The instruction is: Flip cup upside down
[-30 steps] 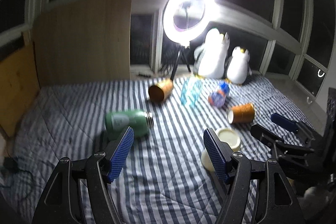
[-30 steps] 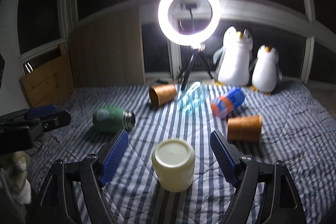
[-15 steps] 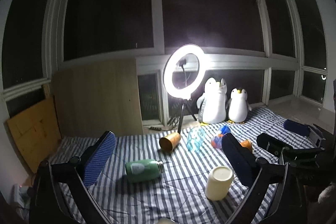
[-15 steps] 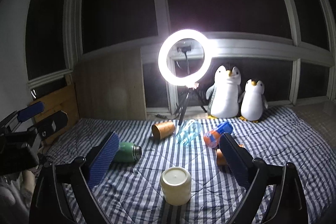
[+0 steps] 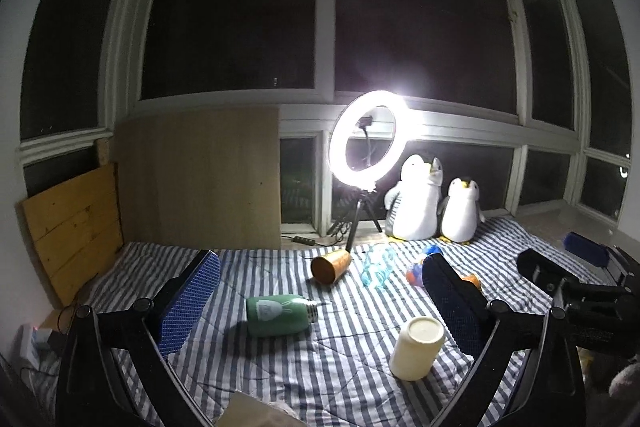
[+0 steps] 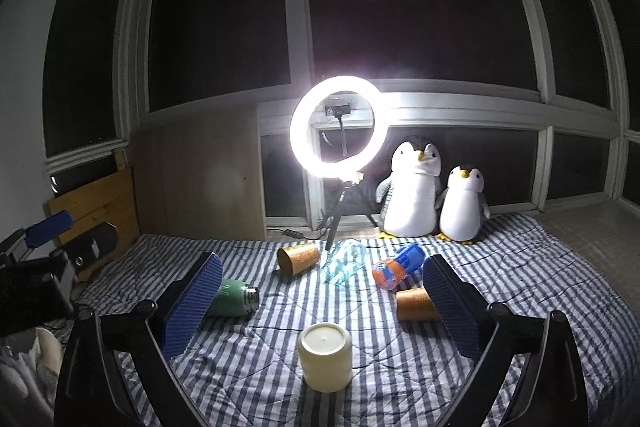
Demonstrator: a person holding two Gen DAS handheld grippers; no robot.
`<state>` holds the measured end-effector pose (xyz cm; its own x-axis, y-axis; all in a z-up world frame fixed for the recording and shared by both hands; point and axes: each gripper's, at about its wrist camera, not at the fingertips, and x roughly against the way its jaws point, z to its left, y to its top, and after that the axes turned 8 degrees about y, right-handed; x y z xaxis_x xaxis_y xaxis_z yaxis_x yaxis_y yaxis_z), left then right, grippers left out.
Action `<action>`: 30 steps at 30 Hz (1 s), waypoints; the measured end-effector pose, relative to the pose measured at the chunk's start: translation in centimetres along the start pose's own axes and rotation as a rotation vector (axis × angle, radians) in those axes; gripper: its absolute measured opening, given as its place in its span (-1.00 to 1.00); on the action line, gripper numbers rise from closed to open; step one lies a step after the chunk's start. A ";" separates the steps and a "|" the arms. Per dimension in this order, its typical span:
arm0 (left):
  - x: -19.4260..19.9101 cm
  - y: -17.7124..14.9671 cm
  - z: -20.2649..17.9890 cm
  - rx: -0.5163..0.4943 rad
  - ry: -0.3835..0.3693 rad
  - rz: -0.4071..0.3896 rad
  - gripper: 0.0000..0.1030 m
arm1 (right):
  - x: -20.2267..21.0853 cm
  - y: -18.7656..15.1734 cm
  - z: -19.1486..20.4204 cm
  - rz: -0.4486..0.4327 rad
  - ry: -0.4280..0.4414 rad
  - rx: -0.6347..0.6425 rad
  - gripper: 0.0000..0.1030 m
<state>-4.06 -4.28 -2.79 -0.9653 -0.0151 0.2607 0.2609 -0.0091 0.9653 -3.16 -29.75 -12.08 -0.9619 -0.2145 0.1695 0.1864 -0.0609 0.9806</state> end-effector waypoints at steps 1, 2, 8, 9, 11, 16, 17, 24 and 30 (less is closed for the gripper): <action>0.1 0.0 0.3 0.006 0.007 -0.001 0.99 | 0.1 0.0 0.0 -0.003 -0.007 0.001 0.93; 0.1 0.0 0.4 0.009 0.010 -0.003 0.99 | 0.3 0.0 -0.1 -0.006 -0.015 0.001 0.93; 1.0 0.1 0.8 0.006 0.023 -0.023 0.99 | 1.5 0.3 -0.2 -0.041 -0.056 0.004 0.94; 1.3 0.1 0.8 0.002 0.025 -0.029 0.99 | 1.8 0.3 -0.2 -0.052 -0.063 0.005 0.94; 1.6 0.2 0.7 0.002 0.029 -0.036 0.99 | 2.4 0.4 -0.1 -0.075 -0.076 0.009 0.95; 2.4 0.2 0.5 0.009 0.027 -0.052 0.99 | 3.6 0.3 0.3 -0.115 -0.105 0.033 0.97; 2.5 0.2 0.5 0.010 0.026 -0.053 0.99 | 3.7 0.3 0.2 -0.118 -0.105 0.033 0.97; 2.7 0.1 0.5 0.010 0.027 -0.053 0.99 | 4.2 0.5 0.0 -0.134 -0.107 0.022 0.97; 2.6 0.1 0.6 0.011 0.026 -0.051 0.99 | 4.0 0.5 0.0 -0.129 -0.105 0.027 0.98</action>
<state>-6.58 -3.77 -1.99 -0.9767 -0.0406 0.2109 0.2110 0.0009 0.9775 -6.94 -30.60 -10.89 -0.9934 -0.1034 0.0500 0.0559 -0.0549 0.9969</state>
